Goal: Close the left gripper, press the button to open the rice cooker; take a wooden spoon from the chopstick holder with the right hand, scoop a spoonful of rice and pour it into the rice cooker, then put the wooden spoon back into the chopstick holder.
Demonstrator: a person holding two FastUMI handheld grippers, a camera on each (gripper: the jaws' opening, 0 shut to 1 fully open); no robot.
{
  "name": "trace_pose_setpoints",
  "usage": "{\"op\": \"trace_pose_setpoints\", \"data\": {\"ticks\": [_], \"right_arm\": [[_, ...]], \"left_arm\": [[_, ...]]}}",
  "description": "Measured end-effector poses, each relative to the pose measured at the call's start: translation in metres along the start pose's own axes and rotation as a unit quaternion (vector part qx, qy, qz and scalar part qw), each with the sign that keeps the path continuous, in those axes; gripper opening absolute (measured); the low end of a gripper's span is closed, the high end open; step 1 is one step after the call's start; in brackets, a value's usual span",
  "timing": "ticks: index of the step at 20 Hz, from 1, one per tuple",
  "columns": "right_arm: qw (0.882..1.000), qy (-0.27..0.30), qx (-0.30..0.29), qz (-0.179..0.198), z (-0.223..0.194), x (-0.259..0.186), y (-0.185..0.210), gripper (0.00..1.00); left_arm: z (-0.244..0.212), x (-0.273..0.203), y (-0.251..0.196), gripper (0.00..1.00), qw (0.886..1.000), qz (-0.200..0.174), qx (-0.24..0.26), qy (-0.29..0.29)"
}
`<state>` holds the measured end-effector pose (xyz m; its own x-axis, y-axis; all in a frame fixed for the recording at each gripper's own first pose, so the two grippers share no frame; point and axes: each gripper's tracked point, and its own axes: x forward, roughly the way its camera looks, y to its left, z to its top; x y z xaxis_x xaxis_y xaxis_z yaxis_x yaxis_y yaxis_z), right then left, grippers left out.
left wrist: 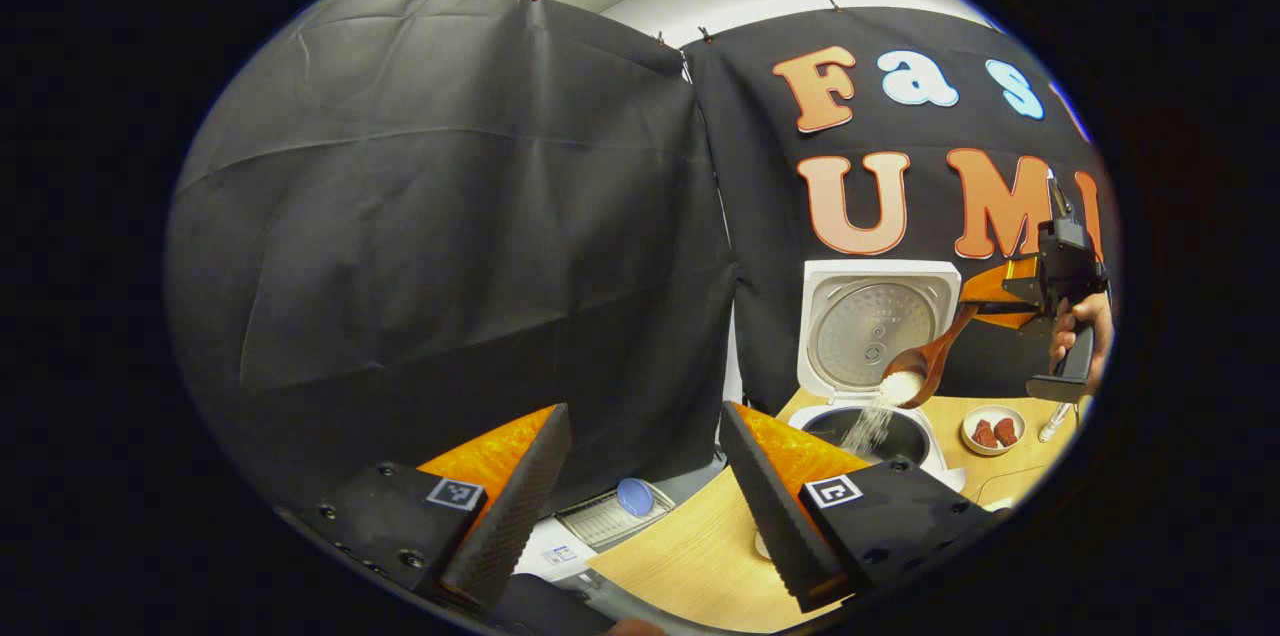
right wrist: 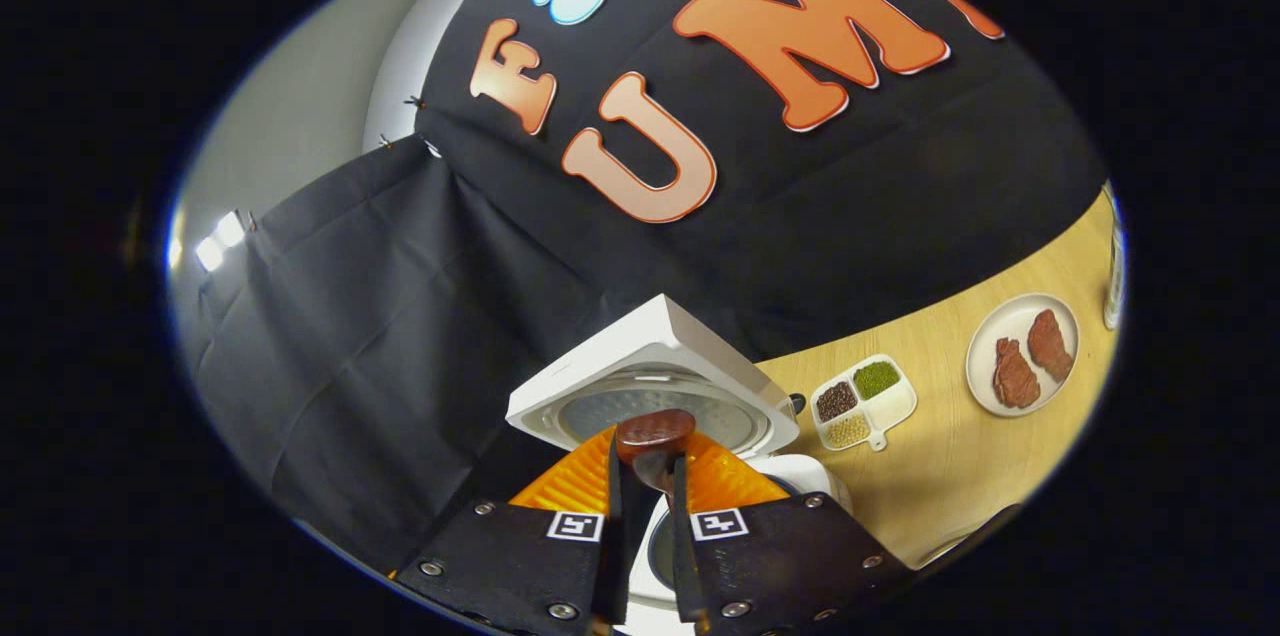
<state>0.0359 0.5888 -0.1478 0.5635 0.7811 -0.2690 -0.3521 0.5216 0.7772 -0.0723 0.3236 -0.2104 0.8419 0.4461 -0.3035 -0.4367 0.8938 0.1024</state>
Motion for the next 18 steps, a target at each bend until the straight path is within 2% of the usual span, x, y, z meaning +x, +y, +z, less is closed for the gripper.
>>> {"op": "trace_pose_setpoints", "data": {"ticks": [4, 7, 12, 15, 18], "right_arm": [[0.998, -0.007, -0.059, 0.012, 0.006, -0.002, 0.012, 0.17], [0.992, -0.013, -0.117, 0.032, 0.006, -0.007, 0.027, 0.17], [0.974, -0.025, -0.216, 0.064, 0.006, -0.019, 0.063, 0.18], [0.958, -0.033, -0.273, 0.079, 0.006, -0.025, 0.079, 0.18], [0.943, -0.04, -0.317, 0.088, 0.003, -0.028, 0.09, 0.17]], "left_arm": [[-0.002, -0.001, -0.002, 1.0, 1.0, 0.0, -0.001, 0.002], [-0.002, -0.003, -0.006, 1.0, 1.0, -0.004, -0.001, 0.002], [-0.001, -0.007, -0.01, 1.0, 1.0, -0.006, 0.003, 0.002], [-0.001, -0.009, -0.011, 0.97, 1.0, -0.006, 0.005, 0.002], [0.002, -0.013, -0.01, 1.0, 1.0, -0.006, 0.01, 0.0]]}}
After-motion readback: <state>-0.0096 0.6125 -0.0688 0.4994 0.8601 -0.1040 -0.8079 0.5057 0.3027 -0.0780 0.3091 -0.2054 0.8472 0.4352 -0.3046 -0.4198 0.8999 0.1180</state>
